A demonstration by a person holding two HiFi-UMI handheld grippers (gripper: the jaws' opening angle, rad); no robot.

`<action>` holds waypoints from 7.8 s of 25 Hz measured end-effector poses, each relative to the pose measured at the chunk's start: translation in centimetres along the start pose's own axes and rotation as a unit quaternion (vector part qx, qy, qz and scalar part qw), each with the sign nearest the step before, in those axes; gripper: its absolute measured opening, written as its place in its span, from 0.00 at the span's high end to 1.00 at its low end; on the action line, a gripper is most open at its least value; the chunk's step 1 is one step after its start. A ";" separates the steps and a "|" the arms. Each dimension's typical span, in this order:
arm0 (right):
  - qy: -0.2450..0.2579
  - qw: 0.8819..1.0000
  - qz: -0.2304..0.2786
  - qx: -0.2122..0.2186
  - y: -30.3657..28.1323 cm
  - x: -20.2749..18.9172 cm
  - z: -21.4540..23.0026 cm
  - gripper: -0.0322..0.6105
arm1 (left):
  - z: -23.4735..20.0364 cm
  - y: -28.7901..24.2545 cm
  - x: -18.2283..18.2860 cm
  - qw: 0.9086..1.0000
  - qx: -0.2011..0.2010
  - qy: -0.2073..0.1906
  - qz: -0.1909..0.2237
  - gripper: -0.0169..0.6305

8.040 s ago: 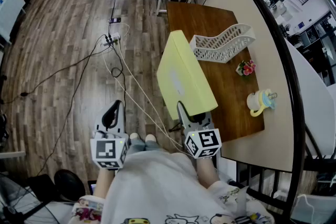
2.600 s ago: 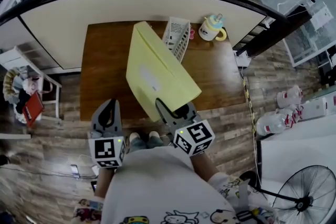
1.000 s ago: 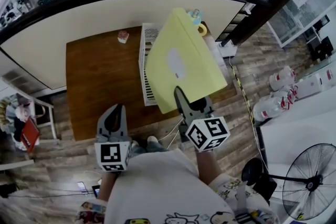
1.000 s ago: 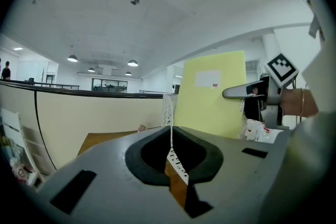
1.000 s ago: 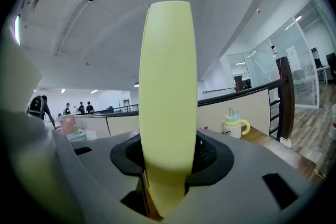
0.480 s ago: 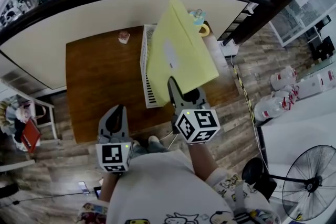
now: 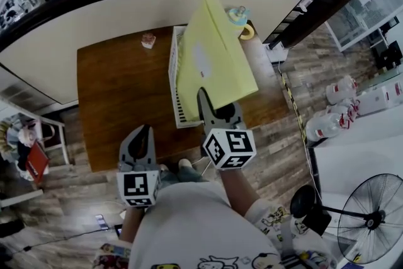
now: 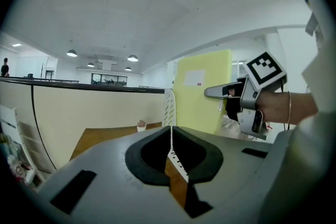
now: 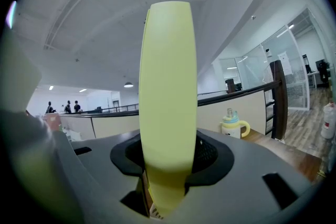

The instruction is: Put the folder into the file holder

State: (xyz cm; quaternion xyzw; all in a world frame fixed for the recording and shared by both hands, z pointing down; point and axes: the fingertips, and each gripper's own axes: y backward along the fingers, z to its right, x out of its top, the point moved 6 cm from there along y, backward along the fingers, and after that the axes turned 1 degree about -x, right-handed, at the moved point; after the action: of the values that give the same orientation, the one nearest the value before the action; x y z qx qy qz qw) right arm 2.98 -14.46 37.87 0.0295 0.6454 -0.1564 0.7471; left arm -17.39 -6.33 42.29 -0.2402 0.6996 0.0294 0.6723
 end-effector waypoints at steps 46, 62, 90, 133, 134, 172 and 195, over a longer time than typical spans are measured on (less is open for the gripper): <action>0.064 0.995 -0.080 0.004 -2.0 -9.5 2.1 0.67 | 0.2 -2.2 -2.8 0.999 -0.009 0.015 -0.045 0.95; 0.069 0.993 -0.085 0.041 -1.8 -10.2 1.6 0.60 | 0.3 -1.9 -2.8 0.999 0.001 0.016 -0.042 0.95; 0.059 0.990 -0.061 0.111 3.8 -6.3 2.2 0.58 | 3.3 1.5 0.4 0.999 0.035 -0.017 0.018 0.95; 0.046 0.984 -0.063 0.160 14.3 -6.3 6.8 0.95 | 11.0 5.1 -1.8 0.999 0.031 -0.020 0.021 0.95; 0.045 0.984 -0.064 0.160 14.4 -6.3 6.8 0.95 | 11.1 5.2 -1.9 0.999 0.030 -0.019 0.019 0.95; 0.042 0.981 -0.091 0.163 11.4 -7.2 7.9 0.95 | 10.1 3.0 -2.9 0.999 0.042 -0.003 -0.001 0.95; 0.053 0.977 -0.098 0.180 10.3 -7.2 7.2 0.95 | 8.6 2.3 -2.9 0.999 0.037 0.014 -0.002 0.95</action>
State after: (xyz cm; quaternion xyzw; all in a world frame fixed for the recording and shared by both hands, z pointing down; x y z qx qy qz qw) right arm 11.77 -5.03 44.47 0.1085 0.6448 -0.3404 0.6757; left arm -10.38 -0.28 43.59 -0.2169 0.7089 -0.0014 0.6712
